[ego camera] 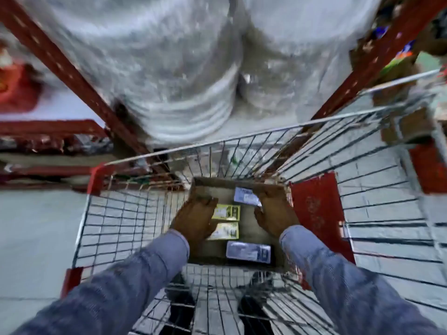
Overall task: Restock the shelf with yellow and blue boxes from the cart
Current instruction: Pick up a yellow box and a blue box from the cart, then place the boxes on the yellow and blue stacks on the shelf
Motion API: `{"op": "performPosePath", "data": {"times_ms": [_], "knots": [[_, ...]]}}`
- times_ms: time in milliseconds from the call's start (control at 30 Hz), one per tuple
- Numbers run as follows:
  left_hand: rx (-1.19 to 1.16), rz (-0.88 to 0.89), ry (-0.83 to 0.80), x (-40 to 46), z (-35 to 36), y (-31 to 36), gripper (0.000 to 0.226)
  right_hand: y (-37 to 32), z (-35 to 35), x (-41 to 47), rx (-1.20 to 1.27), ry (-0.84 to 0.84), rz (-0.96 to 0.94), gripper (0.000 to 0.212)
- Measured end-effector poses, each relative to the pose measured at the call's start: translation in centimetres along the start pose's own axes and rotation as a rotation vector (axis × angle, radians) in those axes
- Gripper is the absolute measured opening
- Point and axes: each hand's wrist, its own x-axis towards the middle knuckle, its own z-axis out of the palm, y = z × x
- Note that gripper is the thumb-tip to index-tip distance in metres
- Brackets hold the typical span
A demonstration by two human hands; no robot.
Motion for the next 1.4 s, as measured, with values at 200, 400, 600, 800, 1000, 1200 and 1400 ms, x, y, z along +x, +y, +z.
{"op": "performPosePath", "data": {"times_ms": [200, 400, 600, 800, 1000, 1200, 1400], "knots": [[0.067, 0.005, -0.152, 5.6, 5.8, -2.4, 0.060, 2.9, 7.4, 3.0, -0.158, -0.073, 0.067, 0.053], [-0.046, 0.042, -0.252, 7.9, 8.0, -3.7, 0.061, 4.0, 10.7, 4.2, -0.187, -0.101, 0.070, 0.048], [-0.079, 0.071, -0.223, 8.4, 8.1, -3.9, 0.058, 4.1, 12.1, 5.0, -0.227, -0.172, 0.080, 0.056], [-0.143, 0.079, -0.158, 7.3, 5.8, -3.2, 0.054, 3.8, 9.8, 4.3, -0.022, -0.209, 0.152, 0.063], [-0.197, 0.093, -0.002, 2.6, -1.3, -3.0, 0.051, 1.5, 1.4, 2.9, 0.035, -0.100, 0.067, 0.061], [-0.101, 0.050, 0.161, -4.6, -14.0, -2.5, 0.047, -2.9, -11.9, 1.4, 0.109, 0.145, -0.044, 0.040], [-0.106, 0.001, 0.426, -13.3, -26.3, -0.3, 0.038, -10.0, -27.8, -3.6, 0.083, 0.376, -0.172, 0.040]]}}
